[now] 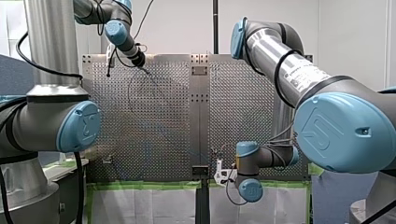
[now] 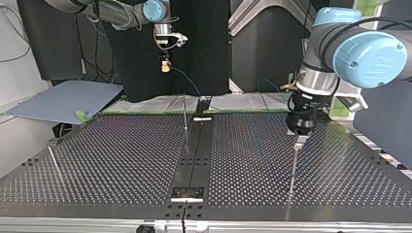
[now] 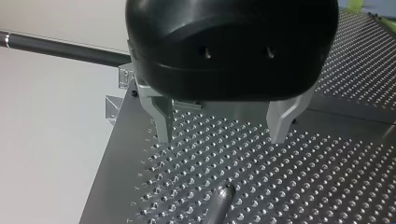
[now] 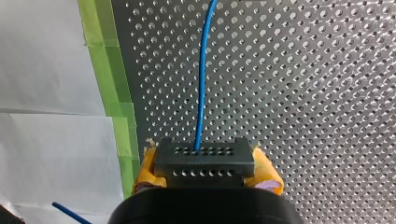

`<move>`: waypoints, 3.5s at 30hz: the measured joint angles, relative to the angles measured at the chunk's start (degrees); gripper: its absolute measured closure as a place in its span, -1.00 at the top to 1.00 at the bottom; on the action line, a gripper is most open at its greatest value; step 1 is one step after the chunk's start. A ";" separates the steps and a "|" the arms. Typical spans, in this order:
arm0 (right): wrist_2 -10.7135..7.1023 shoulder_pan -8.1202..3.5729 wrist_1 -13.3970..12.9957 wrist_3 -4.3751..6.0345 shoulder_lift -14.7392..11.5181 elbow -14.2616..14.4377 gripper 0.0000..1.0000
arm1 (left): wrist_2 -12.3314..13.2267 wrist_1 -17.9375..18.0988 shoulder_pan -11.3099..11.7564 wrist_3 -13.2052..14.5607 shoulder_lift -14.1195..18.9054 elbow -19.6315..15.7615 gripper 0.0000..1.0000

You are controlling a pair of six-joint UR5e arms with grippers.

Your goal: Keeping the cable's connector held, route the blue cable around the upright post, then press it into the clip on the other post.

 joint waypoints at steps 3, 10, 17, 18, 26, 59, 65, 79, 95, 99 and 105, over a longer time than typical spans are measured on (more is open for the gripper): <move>0.00 0.01 0.07 0.00 0.00 0.01 -1.00 | -0.09 0.05 -0.01 0.02 -0.01 -0.01 1.00; -0.02 0.02 0.18 0.12 0.00 0.01 -1.00 | -0.12 0.26 -0.03 -0.11 -0.03 -0.02 1.00; -0.05 0.03 0.19 0.24 0.00 -0.02 -1.00 | -0.31 0.32 -0.02 -0.87 -0.03 -0.03 1.00; -0.12 0.05 0.19 0.23 0.00 -0.03 -1.00 | -0.61 0.28 -0.02 -1.01 -0.03 -0.03 1.00; -0.35 0.15 0.22 0.12 0.00 -0.03 -1.00 | -4.55 -0.83 0.02 -1.90 -0.06 -0.02 1.00; -0.73 0.26 0.04 0.22 0.00 -0.03 -1.00 | -10.67 -1.13 -0.10 -0.93 -0.22 -0.01 1.00; -0.85 0.27 -0.09 0.22 0.00 -0.03 -1.00 | -7.70 -0.66 -1.43 1.88 -2.40 0.97 1.00; -1.43 0.45 -0.35 -0.08 0.00 -0.03 -1.00 | -11.74 5.04 -8.81 6.63 -7.59 6.41 1.00; -1.46 0.70 -0.69 -0.07 0.00 -0.06 -1.00 | -15.47 9.62 -13.99 9.80 -13.79 6.53 1.00; -1.65 0.78 -0.80 -0.01 0.00 -0.06 -1.00 | -17.21 11.27 -14.37 11.27 -15.96 6.54 1.00; -2.00 0.88 -0.92 0.15 0.00 -0.06 -1.00 | -19.54 14.16 -15.07 13.33 -18.24 6.54 1.00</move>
